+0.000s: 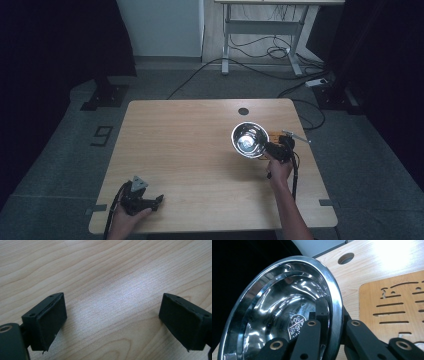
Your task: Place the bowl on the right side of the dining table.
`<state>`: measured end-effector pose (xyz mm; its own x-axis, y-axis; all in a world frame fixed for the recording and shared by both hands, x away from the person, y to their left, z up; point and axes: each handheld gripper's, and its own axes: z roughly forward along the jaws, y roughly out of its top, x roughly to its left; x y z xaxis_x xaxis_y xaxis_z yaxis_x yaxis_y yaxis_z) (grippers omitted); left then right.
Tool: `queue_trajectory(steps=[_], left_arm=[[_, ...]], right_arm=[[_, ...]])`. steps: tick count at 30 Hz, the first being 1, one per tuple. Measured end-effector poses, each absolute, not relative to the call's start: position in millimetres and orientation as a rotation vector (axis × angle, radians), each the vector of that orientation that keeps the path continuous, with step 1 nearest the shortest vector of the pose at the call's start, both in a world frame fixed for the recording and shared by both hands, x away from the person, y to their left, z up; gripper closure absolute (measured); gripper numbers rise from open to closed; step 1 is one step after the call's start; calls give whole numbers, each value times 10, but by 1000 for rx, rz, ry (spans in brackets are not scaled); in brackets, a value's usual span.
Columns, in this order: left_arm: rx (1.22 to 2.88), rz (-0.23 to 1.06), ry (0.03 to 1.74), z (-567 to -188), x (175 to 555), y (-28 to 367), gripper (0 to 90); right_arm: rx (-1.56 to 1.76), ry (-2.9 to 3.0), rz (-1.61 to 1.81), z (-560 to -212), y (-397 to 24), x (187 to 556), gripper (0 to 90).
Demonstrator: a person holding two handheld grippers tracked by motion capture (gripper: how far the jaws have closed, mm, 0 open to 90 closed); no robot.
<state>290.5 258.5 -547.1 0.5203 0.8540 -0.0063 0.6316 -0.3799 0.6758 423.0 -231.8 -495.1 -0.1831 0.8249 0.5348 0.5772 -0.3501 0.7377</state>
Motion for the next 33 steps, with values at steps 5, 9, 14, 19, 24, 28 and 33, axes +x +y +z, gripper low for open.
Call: queue_trajectory(steps=[5,9,14,19,24,28,33], left_arm=[[2137,461,1203,-5471,2905,2585,74],[2137,461,1203,-5471,2905,2585,74],[2137,461,1204,-5471,2905,2585,74],[2137,461,1203,-5471,2905,2585,74],[2137,461,1203,-5471,2905,2585,74],[2137,461,1203,-5471,2905,2585,74],[2137,461,1203,-5471,2905,2585,74]], right_arm=[[1847,1618,1543,-4959,-2360,4240,861],[1856,1608,1538,-4960,-2392,4243,861],[1868,1585,1534,-4962,-2459,4248,861],[1880,1568,1528,-4971,-2519,4256,861],[1889,1553,1523,-4976,-2565,4262,861],[1898,1537,1521,-4980,-2614,4265,861],[1906,1519,1512,-4987,-2680,4275,863]])
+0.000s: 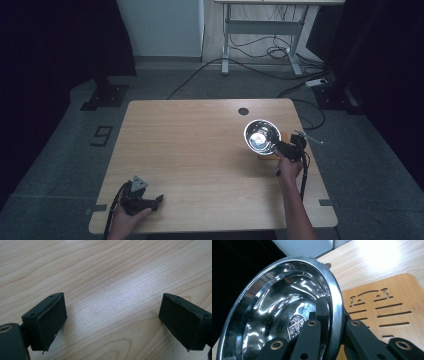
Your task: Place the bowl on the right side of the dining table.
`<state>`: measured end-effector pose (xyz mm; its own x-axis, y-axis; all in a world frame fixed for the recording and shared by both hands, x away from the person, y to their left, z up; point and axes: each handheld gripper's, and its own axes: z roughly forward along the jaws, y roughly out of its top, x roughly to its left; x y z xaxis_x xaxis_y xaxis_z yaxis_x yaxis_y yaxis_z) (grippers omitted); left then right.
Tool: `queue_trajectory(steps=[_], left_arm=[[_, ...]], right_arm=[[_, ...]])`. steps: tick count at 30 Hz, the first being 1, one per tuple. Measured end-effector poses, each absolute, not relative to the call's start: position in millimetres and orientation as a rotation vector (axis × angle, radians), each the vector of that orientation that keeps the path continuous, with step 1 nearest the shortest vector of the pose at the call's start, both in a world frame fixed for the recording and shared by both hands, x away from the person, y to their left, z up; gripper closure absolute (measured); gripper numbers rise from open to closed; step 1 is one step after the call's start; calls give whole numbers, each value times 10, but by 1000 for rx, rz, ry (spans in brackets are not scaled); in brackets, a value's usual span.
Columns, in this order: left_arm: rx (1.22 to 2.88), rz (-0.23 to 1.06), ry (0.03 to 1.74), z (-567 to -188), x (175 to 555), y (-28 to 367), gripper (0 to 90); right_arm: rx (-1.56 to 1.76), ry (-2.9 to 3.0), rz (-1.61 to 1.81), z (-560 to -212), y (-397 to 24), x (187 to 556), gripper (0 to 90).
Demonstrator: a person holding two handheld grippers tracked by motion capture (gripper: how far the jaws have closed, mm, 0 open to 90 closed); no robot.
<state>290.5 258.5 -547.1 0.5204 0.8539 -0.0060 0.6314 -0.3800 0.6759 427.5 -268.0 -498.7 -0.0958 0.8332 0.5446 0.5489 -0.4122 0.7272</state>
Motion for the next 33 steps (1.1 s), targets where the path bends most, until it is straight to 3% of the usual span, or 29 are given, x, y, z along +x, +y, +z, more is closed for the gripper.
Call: queue_trajectory(steps=[33], left_arm=[[2137,461,1204,-5471,2905,2585,74]], right_arm=[[1971,1431,1426,-5119,-2953,4388,863]])
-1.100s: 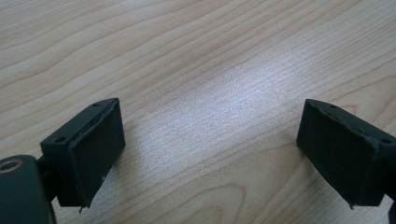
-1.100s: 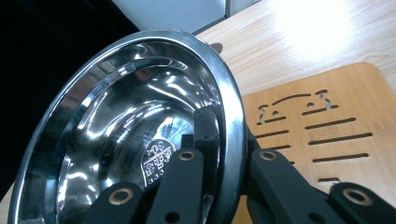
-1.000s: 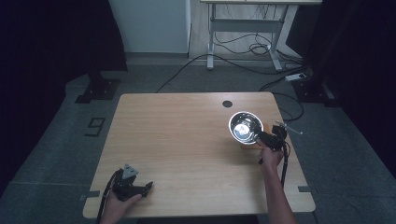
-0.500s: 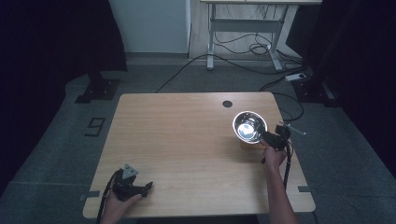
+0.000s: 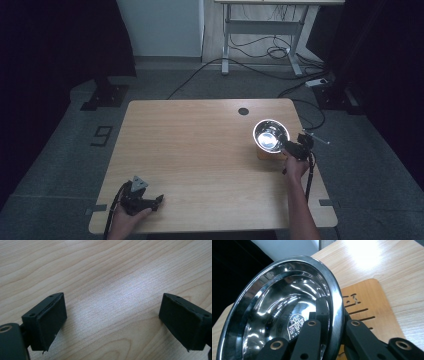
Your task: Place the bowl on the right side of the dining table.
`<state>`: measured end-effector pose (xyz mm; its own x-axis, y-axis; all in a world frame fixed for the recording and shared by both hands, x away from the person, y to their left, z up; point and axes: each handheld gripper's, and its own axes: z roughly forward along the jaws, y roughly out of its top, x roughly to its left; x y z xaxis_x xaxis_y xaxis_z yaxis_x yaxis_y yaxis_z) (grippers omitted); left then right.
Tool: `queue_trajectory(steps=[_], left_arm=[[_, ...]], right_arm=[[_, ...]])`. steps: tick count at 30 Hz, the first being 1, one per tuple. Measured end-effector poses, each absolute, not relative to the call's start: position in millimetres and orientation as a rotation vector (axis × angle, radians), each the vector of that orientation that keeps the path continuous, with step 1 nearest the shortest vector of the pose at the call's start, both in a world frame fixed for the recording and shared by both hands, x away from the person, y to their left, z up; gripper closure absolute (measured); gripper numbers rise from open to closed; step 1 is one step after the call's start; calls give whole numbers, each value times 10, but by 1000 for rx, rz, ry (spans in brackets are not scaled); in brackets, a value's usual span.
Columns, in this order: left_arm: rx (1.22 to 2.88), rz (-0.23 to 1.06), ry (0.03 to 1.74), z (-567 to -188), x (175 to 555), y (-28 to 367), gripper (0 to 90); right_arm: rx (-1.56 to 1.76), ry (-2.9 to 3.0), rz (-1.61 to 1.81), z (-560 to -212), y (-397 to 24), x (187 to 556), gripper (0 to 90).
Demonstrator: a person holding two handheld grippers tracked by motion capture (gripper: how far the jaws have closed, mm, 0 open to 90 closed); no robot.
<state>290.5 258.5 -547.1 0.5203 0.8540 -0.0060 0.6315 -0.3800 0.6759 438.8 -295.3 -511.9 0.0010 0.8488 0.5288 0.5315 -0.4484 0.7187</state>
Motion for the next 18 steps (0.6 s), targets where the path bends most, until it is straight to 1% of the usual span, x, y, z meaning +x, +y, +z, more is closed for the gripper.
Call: queue_trajectory(steps=[18], left_arm=[[2136,461,1204,-5471,2905,2584,74]], right_arm=[[2025,1396,1363,-5273,-3096,4442,863]])
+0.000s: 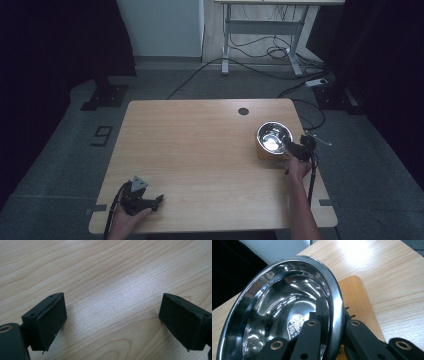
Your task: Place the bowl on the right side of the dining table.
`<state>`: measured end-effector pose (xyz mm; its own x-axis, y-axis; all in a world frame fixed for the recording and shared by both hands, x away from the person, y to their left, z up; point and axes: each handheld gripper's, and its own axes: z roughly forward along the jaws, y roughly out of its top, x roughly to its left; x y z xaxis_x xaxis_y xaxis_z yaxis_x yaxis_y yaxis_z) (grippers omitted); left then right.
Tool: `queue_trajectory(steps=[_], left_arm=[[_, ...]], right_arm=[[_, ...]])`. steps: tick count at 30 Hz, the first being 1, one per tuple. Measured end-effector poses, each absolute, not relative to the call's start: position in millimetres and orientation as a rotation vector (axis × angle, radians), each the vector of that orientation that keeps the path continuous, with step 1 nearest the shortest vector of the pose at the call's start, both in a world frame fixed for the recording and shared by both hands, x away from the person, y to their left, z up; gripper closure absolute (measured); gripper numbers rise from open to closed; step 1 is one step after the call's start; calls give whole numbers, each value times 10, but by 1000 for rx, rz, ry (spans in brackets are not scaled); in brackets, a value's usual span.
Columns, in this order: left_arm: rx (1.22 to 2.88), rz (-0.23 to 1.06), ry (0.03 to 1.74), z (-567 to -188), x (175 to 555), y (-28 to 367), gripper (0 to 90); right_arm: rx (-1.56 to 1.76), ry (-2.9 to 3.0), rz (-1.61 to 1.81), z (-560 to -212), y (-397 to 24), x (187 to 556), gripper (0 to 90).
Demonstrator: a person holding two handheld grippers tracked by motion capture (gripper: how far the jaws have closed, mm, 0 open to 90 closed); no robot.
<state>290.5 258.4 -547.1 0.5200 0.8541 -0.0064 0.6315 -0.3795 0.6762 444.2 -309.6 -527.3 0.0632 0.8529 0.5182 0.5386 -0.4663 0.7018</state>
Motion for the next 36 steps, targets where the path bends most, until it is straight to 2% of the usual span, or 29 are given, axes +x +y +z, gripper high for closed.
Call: queue_trajectory(steps=[36], left_arm=[[2136,461,1204,-5471,2905,2584,74]], right_arm=[[2068,1397,1258,-5504,-3173,4591,860]])
